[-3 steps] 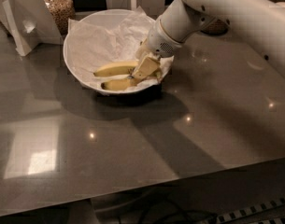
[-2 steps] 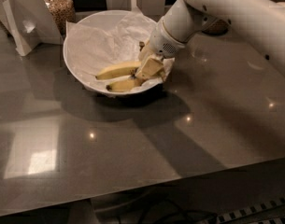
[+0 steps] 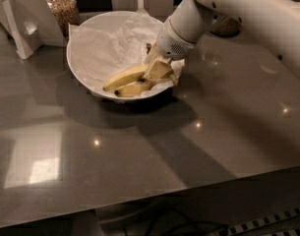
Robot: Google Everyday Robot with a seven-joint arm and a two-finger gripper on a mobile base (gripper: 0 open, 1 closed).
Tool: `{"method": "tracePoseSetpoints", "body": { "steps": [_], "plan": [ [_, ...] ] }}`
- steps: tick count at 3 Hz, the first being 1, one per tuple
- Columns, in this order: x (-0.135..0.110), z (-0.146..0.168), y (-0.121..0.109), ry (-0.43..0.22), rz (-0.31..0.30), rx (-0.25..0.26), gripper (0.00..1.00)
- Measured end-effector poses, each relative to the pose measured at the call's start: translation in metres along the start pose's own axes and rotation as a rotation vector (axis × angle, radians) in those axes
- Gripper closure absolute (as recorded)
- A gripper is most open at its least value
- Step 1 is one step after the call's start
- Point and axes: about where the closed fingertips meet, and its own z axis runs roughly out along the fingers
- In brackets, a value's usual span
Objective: Pick banana from white bowl
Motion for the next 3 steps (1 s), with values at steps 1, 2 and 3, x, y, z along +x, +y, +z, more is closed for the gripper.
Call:
{"method": "tracePoseSetpoints", "body": {
  "steps": [1, 2, 3],
  "plan": [
    [-0.015, -0.004, 0.001, -0.012, -0.033, -0.002, 1.0],
    [-0.028, -0.01, 0.001, -0.034, -0.051, 0.004, 1.0],
    [-0.038, -0.027, -0.001, -0.095, -0.06, 0.034, 1.0]
  ]
}}
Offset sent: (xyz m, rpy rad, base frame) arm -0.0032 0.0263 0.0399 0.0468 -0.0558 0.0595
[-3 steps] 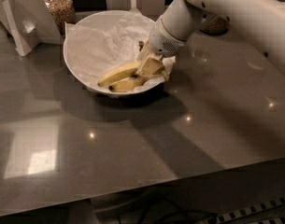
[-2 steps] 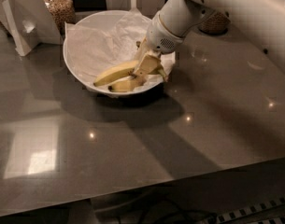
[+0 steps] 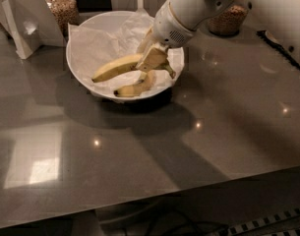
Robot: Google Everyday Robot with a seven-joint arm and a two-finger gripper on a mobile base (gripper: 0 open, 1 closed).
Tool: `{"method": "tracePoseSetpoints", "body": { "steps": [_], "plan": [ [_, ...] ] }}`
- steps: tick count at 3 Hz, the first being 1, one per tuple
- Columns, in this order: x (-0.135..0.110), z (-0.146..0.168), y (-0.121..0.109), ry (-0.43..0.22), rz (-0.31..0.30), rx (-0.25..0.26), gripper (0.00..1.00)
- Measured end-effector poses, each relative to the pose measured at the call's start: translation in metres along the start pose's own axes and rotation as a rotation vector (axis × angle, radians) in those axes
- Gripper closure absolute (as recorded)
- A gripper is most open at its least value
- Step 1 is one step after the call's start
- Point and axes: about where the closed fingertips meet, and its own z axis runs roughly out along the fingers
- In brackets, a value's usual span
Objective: Pick banana from white bowl
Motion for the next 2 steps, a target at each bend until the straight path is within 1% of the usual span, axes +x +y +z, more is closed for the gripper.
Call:
{"method": "tracePoseSetpoints", "body": {
  "steps": [1, 2],
  "plan": [
    [-0.007, -0.027, 0.005, -0.069, -0.017, 0.035, 1.0],
    [-0.011, -0.061, 0.014, -0.114, -0.022, 0.066, 1.0]
  ]
}}
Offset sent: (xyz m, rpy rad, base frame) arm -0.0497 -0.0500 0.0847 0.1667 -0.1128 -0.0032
